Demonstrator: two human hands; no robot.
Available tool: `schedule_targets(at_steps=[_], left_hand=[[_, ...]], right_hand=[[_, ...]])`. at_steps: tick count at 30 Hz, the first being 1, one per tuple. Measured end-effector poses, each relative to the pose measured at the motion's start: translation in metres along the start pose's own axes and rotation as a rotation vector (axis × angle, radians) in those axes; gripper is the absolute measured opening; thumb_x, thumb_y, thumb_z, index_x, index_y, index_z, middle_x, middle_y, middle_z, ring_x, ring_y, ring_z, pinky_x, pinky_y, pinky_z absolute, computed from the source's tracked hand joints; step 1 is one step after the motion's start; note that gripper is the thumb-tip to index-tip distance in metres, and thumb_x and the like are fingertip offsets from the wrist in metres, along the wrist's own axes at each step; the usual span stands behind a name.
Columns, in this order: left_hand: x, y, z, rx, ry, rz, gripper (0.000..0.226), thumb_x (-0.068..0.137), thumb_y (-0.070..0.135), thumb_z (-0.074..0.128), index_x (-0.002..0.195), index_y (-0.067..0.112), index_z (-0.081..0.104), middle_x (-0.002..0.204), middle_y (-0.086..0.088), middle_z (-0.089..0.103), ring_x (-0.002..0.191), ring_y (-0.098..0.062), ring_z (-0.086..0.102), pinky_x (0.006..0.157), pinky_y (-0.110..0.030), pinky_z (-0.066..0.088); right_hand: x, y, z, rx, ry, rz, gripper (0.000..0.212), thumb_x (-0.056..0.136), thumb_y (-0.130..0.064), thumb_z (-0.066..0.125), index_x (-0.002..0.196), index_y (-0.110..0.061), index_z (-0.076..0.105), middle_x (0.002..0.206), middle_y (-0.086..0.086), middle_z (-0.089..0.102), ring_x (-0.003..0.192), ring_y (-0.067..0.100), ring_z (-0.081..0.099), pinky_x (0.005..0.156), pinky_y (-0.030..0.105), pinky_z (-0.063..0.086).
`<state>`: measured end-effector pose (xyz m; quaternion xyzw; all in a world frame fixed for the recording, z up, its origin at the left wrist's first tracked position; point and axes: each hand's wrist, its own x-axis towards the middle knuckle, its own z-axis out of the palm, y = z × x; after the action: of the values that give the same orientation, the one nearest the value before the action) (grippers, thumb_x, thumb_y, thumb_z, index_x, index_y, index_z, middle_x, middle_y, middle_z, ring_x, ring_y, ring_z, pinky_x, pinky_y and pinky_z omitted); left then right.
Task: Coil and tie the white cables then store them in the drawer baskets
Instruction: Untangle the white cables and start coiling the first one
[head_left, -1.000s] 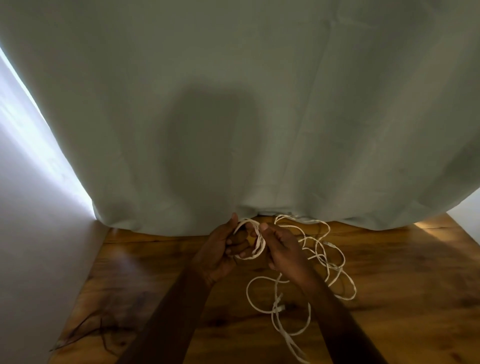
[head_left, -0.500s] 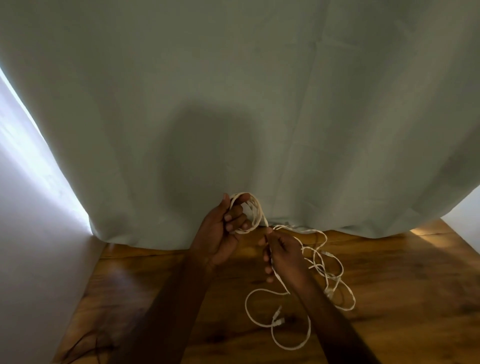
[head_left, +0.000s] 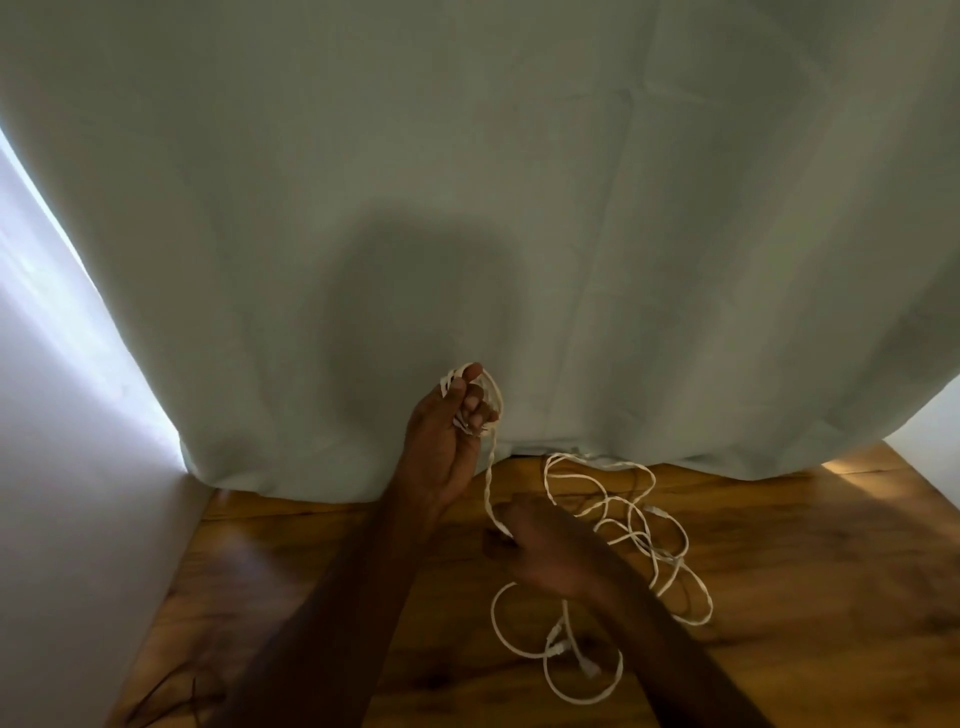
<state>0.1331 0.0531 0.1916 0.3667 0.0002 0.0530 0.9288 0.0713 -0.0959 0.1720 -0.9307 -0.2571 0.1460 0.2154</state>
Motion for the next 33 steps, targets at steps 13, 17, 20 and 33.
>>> schedule_targets(at_steps=[13, 17, 20, 33], left_hand=[[-0.014, -0.016, -0.015, 0.859, -0.205, 0.104, 0.009, 0.102, 0.008, 0.041, 0.096, 0.008, 0.046, 0.07, 0.0, 0.05, 0.06, -0.011, 0.046, 0.059, -0.027, 0.041], [-0.032, -0.013, -0.014, 0.699, -0.389, 0.019, 0.025, 0.091, 0.028, 0.051, 0.087, 0.004, 0.054, 0.067, -0.012, 0.048, 0.055, -0.018, 0.044, 0.052, -0.029, 0.037], [-0.047, -0.017, -0.01, 0.485, -0.379, -0.13, 0.014, 0.086, 0.024, 0.053, 0.082, 0.018, 0.065, 0.056, -0.003, 0.046, 0.047, -0.014, 0.039, 0.044, -0.025, 0.032], [-0.064, -0.01, -0.014, 0.088, -0.328, -0.366, 0.044, 0.09, 0.048, 0.057, 0.077, 0.006, 0.053, 0.046, 0.004, 0.032, 0.033, -0.007, 0.025, 0.042, -0.023, 0.036]], right_hand=[[-0.015, -0.026, -0.066, -0.087, 0.137, -0.246, 0.018, 0.092, -0.037, 0.065, 0.075, -0.033, 0.064, 0.063, -0.018, 0.047, 0.056, -0.002, 0.048, 0.055, 0.013, 0.028], [-0.013, -0.019, -0.096, 0.079, 0.256, -0.312, 0.009, 0.093, -0.032, 0.069, 0.093, -0.027, 0.077, 0.08, -0.016, 0.07, 0.07, 0.0, 0.064, 0.063, 0.022, 0.048], [-0.008, -0.009, -0.107, 0.179, 0.315, -0.346, 0.012, 0.092, -0.029, 0.07, 0.094, -0.019, 0.077, 0.084, -0.009, 0.074, 0.076, 0.007, 0.069, 0.069, 0.032, 0.055], [0.003, 0.015, -0.056, 0.718, 0.246, -0.15, 0.017, 0.101, -0.025, 0.056, 0.101, -0.015, 0.07, 0.077, -0.004, 0.07, 0.062, 0.004, 0.064, 0.057, 0.02, 0.049]])
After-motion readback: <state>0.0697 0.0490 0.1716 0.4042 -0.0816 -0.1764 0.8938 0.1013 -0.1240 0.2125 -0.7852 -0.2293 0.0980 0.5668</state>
